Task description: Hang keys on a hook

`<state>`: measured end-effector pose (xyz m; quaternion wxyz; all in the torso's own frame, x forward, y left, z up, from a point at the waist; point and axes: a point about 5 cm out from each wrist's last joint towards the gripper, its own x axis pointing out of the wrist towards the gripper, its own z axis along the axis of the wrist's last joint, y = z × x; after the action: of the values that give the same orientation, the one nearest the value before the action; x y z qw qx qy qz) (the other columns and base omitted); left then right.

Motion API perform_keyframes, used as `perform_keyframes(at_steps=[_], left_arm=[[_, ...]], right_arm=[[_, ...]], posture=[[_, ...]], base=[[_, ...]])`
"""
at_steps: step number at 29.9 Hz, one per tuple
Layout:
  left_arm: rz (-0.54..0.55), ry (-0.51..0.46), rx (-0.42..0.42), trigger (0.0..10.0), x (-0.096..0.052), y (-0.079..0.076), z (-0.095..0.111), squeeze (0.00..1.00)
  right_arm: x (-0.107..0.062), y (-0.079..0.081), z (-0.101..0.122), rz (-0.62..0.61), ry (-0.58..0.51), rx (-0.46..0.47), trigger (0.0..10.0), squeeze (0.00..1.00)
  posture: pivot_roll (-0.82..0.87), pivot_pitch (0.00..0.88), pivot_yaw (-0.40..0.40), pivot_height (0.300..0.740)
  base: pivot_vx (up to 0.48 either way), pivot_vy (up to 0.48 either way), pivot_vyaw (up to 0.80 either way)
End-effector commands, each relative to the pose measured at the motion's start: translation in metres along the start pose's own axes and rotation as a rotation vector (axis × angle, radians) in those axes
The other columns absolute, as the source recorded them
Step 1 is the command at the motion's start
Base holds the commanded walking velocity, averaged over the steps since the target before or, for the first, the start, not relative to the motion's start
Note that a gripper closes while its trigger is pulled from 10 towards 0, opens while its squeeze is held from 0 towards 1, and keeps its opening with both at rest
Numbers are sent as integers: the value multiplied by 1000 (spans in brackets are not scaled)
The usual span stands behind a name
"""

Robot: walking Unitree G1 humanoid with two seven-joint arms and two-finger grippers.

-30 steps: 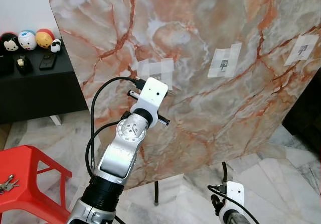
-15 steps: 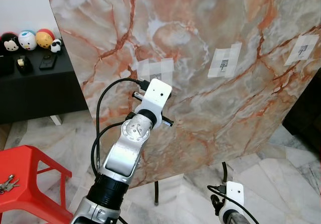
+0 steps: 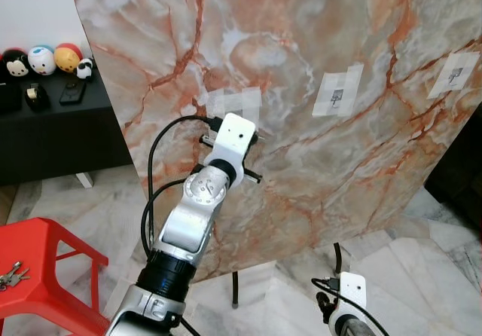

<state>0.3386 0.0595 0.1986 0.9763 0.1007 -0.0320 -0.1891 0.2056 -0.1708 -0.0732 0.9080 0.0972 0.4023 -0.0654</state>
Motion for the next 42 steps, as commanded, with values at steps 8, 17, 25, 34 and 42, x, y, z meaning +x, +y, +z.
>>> perform_keyframes(at_steps=[8,17,25,34,42], left_arm=[[27,-4,-50,10000,0,12,0,0],[3,35,-70,10000,-5,13,-8,0],[-1,60,-78,10000,-7,15,-12,0],[4,100,-93,10000,-8,17,-17,0],[25,120,-88,10000,-9,21,-20,0]], right_arm=[[0,-1,1,-6,-3,-1,10000,0],[0,0,1,-5,-2,-1,10000,0],[0,-1,-1,-7,3,-1,10000,0],[0,-3,-1,-9,3,-1,10000,0],[0,-2,0,-8,1,0,10000,0]], posture=[[90,0,-57,740],[90,0,-57,740],[92,0,-60,740],[93,0,-60,740],[94,0,-61,740]], base=[[0,0,0],[0,0,0],[0,0,0],[0,0,0],[0,0,0]])
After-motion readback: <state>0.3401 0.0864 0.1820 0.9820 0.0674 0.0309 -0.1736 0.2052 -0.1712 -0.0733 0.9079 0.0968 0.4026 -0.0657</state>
